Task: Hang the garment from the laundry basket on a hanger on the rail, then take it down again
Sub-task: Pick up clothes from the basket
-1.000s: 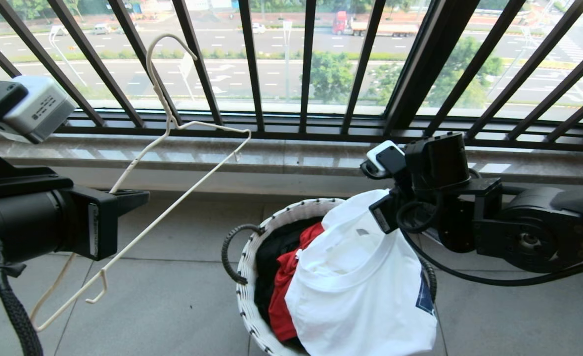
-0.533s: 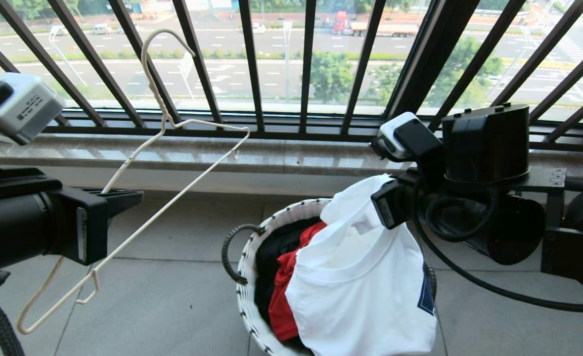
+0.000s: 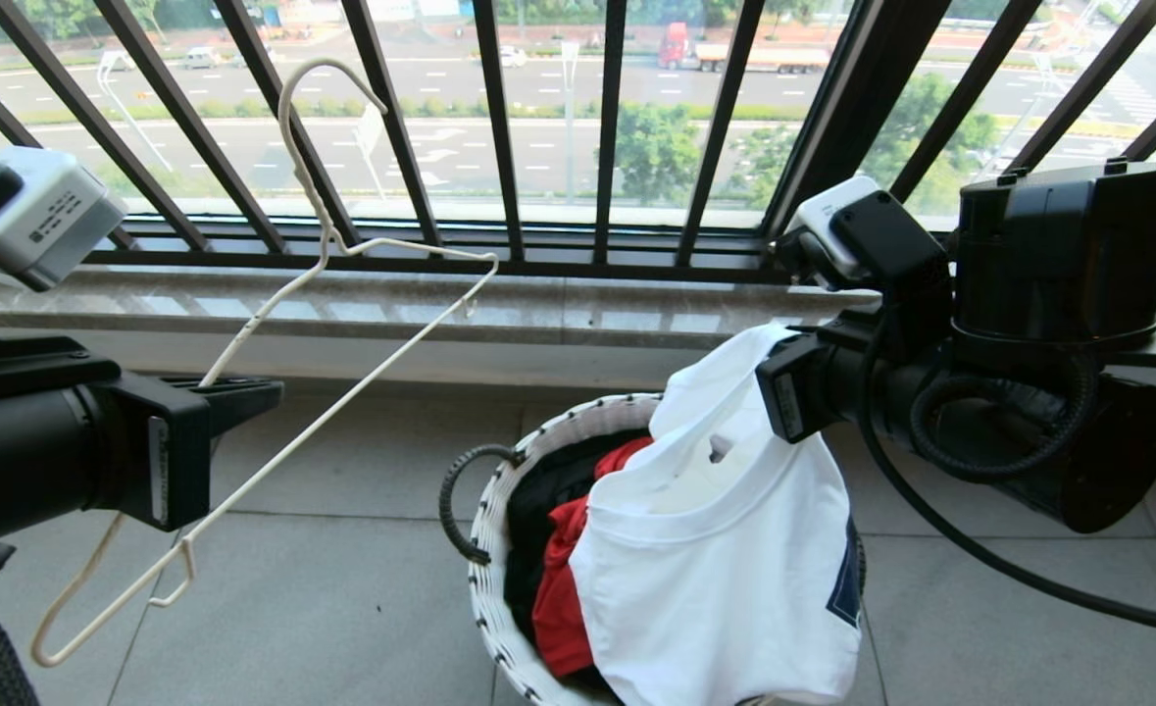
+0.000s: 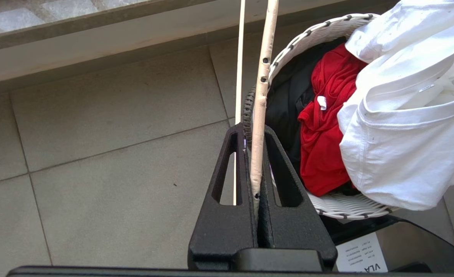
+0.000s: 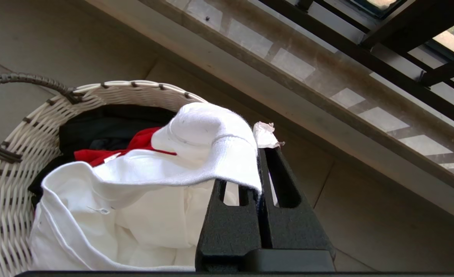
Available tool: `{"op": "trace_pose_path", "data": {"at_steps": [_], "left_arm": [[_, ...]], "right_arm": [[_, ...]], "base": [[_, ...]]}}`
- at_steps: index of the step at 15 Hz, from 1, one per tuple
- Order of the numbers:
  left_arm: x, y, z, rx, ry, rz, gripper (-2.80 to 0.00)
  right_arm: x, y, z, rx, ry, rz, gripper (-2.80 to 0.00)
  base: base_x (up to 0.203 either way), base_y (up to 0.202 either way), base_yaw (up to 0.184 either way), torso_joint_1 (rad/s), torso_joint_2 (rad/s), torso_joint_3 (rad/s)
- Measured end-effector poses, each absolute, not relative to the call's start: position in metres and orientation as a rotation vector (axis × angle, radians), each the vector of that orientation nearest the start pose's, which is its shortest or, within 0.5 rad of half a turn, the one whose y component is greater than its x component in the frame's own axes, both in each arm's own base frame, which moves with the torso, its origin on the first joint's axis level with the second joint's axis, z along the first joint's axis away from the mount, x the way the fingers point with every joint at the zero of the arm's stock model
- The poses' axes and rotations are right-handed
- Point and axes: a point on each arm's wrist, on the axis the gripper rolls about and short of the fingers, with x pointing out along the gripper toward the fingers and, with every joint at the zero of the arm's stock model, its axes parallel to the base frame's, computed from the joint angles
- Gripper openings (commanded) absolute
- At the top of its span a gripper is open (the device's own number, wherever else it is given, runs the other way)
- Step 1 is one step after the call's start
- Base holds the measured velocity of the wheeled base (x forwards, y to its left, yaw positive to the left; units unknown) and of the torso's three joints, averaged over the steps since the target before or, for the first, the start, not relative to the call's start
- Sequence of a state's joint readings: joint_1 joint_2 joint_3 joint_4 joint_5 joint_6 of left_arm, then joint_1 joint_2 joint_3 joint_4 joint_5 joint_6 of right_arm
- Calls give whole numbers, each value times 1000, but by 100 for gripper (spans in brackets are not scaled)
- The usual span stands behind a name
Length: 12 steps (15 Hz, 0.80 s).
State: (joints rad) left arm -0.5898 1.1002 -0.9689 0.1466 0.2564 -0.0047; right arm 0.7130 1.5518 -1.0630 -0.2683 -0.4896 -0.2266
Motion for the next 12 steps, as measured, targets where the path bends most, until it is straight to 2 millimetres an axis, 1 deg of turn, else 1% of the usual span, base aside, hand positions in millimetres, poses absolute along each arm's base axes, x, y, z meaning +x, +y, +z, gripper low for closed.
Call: {"op": "trace_pose_path", "data": {"at_steps": [7, 12], "left_arm": [[124, -76, 291, 105, 256, -330, -280], [124, -76, 291, 109, 258, -330, -280]], "right_arm": [[218, 177, 261, -356, 162, 251, -280], [217, 179, 259, -365, 168, 257, -280]], "base": [[0, 0, 0, 0, 0, 0], [0, 0, 0, 3, 2, 173]]}}
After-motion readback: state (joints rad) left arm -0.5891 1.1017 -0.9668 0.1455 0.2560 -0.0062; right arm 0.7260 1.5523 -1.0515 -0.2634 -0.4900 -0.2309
